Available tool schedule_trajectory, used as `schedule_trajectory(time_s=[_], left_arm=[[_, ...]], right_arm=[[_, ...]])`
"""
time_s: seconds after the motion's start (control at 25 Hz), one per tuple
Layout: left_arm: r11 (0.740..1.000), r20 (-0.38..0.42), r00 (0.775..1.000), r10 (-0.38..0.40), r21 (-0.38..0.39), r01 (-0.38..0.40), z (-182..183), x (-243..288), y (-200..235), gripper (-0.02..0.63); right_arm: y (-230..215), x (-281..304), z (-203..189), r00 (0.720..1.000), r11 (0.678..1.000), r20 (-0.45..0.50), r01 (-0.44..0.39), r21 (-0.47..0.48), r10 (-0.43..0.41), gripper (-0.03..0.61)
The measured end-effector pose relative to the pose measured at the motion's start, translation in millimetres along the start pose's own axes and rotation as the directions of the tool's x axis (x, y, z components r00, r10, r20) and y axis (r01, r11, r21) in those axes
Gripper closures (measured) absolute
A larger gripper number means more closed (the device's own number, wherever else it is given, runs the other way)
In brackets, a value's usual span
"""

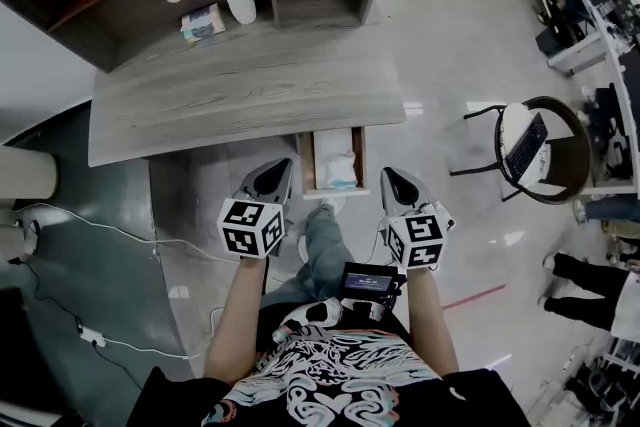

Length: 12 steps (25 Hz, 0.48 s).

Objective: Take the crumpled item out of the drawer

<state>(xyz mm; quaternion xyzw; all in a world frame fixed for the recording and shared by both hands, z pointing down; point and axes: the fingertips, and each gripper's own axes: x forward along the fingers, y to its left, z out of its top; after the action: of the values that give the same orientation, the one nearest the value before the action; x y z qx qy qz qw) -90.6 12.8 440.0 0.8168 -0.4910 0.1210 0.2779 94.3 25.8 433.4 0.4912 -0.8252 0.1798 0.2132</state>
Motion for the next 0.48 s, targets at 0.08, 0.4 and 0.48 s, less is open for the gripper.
schedule_trajectory(time_s=[0.08,0.4,0.48], left_arm=[[1.000,-0.009,1.000,0.001,-0.003,-0.001,-2,5,0,0.611],[1.000,-0.057,0.998,0.015,-0.013,-0.015,-19,22,9,0.611],[1.000,-0.075,0.997,0.016,-0.020,-0.018,-25,27,13,0.611]], right_arm=[[-1,5,-3,1.000,1.000,-0.015,-0.010,-0.006,0.010,0.574],[-4,30,-22,0.995,0.999,-0.088,-0.046,-0.017,0.044,0.574],[-4,39,-27,0.992,0.998,-0.107,-0.064,-0.016,0.062,0.574]])
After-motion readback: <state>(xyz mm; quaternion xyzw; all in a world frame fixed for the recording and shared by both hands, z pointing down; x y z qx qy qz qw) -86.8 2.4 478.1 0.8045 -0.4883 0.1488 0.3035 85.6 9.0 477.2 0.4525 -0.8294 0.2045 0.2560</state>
